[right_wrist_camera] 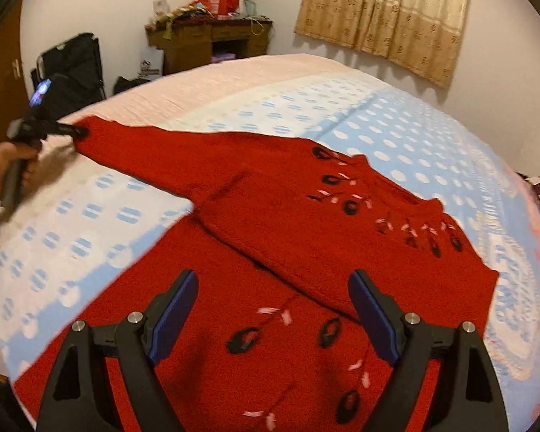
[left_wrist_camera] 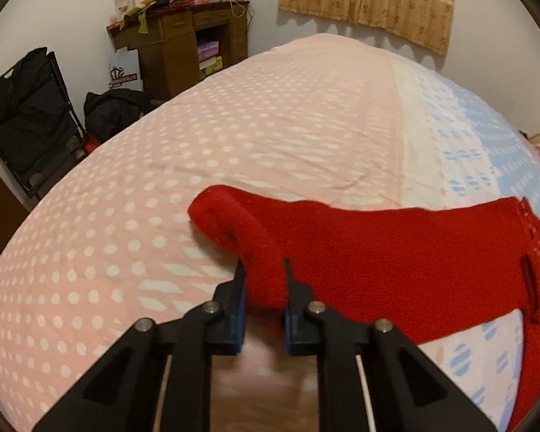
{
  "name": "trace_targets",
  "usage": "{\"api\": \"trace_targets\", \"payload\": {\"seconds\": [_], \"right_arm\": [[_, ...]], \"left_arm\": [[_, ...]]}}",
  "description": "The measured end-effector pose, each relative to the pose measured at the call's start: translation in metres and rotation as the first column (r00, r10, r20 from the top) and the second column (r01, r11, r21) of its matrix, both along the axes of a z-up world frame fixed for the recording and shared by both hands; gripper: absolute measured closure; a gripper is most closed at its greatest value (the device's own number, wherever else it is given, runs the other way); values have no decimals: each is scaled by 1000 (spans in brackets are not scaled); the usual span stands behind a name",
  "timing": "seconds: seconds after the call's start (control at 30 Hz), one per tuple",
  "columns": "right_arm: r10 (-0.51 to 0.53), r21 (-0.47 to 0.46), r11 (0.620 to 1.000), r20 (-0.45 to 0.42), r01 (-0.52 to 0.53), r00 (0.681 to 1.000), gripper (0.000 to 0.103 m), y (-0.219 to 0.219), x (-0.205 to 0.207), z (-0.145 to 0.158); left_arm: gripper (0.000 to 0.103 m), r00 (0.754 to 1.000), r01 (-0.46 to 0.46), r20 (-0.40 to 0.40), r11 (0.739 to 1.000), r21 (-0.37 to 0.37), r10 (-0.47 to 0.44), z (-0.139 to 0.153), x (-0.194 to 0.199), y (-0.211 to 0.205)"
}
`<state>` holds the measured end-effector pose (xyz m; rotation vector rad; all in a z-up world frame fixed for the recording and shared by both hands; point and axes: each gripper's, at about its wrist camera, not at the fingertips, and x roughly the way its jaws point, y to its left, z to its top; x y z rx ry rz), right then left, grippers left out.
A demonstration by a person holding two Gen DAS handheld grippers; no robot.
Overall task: Fold small clothes
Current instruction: 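Lift the sleeve with the left tool and fold it over the sweater body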
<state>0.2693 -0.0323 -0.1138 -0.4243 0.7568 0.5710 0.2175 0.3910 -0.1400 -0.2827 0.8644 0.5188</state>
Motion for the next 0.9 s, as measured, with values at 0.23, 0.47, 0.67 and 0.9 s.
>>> {"api": "trace_targets", "payload": {"seconds": [0.23, 0.47, 0.67, 0.9], "right_arm": [[-6, -23, 1000, 2, 6, 1000, 17, -6, -1, -1], [-23, -4, 1000, 8, 23, 1000, 17, -16, -6, 3], [-44, 20, 999, 13, 44, 999, 17, -32, -9, 11], [-96, 24, 995, 31, 96, 995, 17, -57, -11, 18]], "left_arm": [[87, 996, 42, 73, 999, 0, -42, 25, 0, -22], [88, 988, 113, 92, 988, 109, -123, 58, 6, -67], [88, 958, 243, 127, 963, 118, -257, 84, 17, -115], [89, 915, 353, 186, 933, 66, -359, 108, 27, -161]]}}
